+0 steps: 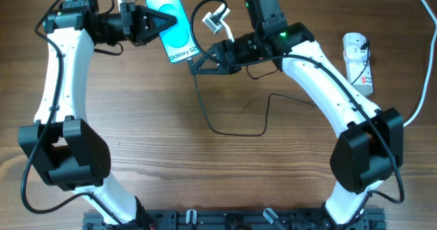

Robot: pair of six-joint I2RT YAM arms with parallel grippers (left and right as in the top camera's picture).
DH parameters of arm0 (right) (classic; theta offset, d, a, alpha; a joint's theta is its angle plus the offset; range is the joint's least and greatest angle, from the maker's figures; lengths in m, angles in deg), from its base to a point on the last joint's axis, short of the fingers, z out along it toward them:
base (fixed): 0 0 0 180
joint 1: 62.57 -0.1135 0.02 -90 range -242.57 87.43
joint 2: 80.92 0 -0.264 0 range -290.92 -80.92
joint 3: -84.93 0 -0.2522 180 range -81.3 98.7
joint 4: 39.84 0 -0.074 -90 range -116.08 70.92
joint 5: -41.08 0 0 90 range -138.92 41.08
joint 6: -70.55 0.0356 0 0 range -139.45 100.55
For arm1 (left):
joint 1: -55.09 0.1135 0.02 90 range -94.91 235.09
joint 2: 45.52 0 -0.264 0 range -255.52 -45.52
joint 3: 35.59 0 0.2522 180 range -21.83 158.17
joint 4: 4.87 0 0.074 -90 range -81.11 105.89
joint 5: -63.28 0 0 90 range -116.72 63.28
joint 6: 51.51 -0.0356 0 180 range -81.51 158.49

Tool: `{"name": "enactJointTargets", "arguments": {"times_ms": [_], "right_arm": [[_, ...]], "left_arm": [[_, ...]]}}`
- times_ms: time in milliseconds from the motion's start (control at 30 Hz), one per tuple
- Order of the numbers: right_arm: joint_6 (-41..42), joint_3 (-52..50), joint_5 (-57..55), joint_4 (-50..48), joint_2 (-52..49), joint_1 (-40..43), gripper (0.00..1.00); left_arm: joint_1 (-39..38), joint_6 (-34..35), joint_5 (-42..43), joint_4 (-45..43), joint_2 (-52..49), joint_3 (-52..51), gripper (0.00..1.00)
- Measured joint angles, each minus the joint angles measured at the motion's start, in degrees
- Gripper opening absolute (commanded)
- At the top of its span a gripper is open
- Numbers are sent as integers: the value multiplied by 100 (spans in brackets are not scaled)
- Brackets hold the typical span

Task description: Plug charger to phone and switch on socket

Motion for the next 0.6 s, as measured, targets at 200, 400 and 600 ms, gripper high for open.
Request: {"name": "enactJointTargets", "arguments": {"times_ms": [200,400,600], "right_arm": [[0,-15,87,55,0,-28,4],[0,-92,168,144,0,-39,4],[2,-92,310,55,0,-39,4]], "left_arm": [[0,-2,66,-26,0,0,4],[0,-20,63,-26,0,0,4],[0,-20,63,-26,0,0,4]]}}
